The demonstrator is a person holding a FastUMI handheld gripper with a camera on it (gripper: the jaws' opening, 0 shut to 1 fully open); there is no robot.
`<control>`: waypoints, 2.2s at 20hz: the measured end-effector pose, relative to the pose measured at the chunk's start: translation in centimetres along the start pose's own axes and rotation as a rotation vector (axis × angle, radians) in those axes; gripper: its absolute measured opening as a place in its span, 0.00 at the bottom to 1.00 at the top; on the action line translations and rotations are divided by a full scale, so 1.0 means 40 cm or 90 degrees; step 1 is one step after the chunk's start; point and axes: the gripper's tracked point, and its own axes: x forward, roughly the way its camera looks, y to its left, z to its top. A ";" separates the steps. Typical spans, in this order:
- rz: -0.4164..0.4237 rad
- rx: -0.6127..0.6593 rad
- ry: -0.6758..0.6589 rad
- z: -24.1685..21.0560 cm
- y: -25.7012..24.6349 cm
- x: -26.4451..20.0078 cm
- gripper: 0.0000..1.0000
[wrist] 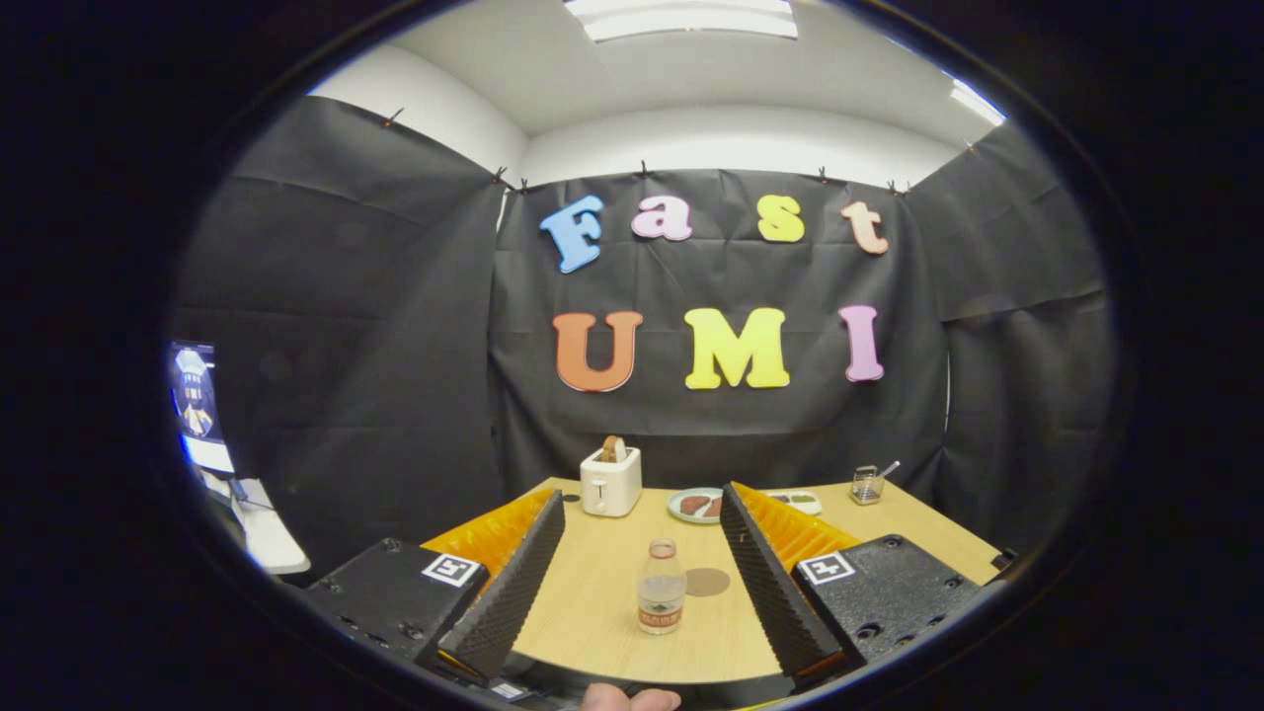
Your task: Take the bottle from table, then pour the juice into the cup, finally place the bottle on the coaster
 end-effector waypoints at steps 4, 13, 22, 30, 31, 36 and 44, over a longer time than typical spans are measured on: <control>0.002 -0.001 0.000 0.001 0.001 0.000 1.00; -0.002 -0.010 0.005 -0.010 0.003 -0.006 1.00; -0.002 -0.034 0.061 -0.128 0.001 0.020 1.00; -0.007 -0.070 0.069 -0.308 -0.013 0.095 1.00; -0.004 -0.080 0.069 -0.340 -0.010 0.112 1.00; -0.002 -0.118 0.095 -0.467 0.000 0.181 1.00; -0.018 -0.060 0.139 -0.579 -0.044 0.251 1.00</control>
